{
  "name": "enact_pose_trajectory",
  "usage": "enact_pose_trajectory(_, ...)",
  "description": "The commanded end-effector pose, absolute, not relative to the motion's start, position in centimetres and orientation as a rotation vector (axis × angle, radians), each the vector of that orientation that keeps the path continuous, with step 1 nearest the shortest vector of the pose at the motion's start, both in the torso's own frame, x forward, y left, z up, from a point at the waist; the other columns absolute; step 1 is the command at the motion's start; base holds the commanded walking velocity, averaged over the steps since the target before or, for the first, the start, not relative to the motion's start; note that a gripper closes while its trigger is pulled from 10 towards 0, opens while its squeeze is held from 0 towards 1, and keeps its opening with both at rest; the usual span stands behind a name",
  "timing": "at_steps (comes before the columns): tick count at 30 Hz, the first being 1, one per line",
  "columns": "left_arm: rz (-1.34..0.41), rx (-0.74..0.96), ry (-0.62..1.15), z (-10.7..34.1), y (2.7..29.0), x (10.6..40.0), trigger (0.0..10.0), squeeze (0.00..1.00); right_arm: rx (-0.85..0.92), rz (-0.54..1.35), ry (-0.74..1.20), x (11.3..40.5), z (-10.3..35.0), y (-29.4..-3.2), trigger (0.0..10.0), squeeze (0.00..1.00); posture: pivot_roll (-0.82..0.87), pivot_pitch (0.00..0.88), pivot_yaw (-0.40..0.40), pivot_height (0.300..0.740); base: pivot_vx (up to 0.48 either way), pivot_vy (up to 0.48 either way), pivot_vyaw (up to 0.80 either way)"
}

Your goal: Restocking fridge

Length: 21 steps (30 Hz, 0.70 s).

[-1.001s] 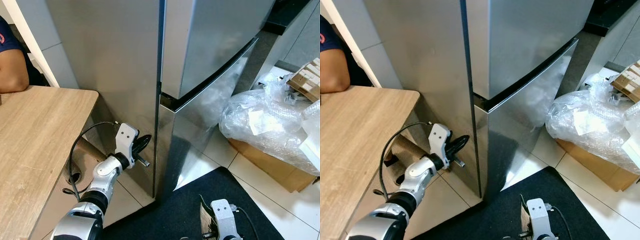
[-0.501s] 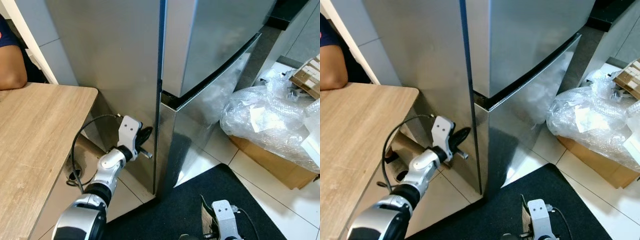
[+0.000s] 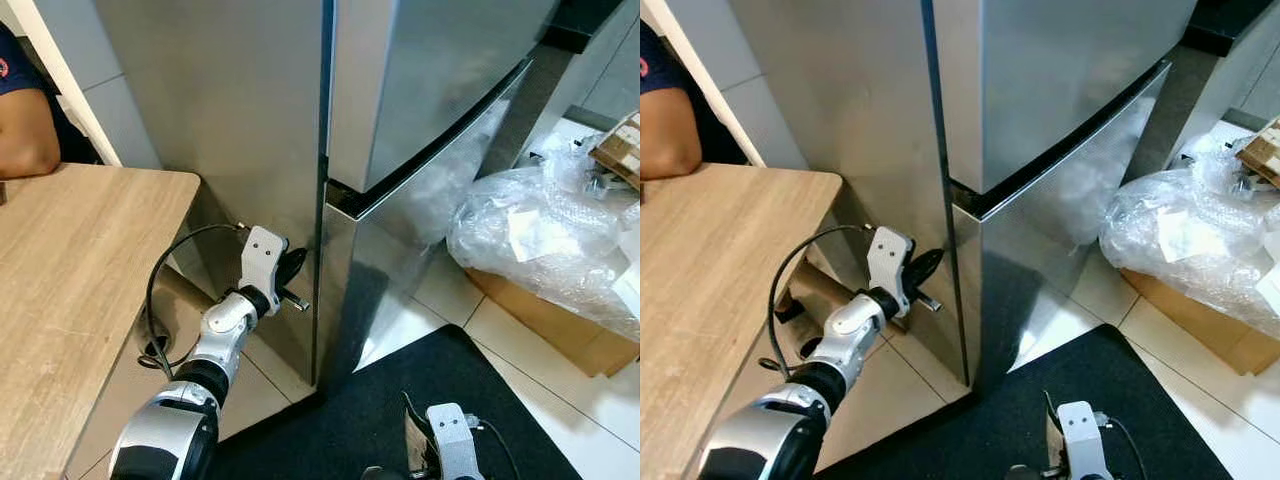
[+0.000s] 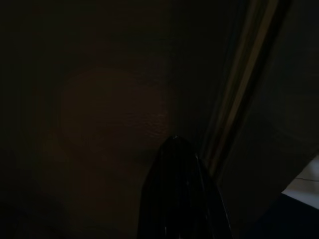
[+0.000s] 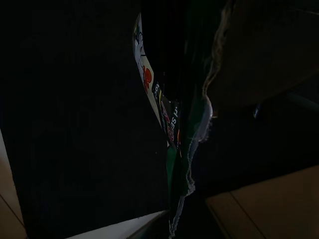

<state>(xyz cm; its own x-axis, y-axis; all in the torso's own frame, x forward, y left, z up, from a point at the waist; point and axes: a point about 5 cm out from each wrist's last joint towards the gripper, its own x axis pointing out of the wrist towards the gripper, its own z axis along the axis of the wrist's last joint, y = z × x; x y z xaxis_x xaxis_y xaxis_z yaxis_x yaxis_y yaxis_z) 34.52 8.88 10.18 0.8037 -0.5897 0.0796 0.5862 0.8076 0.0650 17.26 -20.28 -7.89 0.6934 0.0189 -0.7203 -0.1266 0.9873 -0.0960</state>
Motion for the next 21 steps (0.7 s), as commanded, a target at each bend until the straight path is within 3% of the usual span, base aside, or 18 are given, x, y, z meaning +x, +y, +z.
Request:
enact_pose_trajectory(1, -0.693, 0.010, -0.093, 10.4, 7.3, 34.4, 9.6, 0.00, -0.135, 0.063, 0.802, 16.9, -8.0, -20.5, 10.0, 0.00, -0.20, 0.165, 0.052, 0.740, 0.000, 0.000, 0.00)
enact_pose_trajectory(21, -0.837, -0.020, -0.111, 10.4, 4.5, 33.4, 10.0, 0.00, -0.134, 0.057, 0.806, 16.7, -8.1, -20.6, 10.0, 0.00, -0.20, 0.154, 0.058, 0.740, 0.000, 0.000, 0.00)
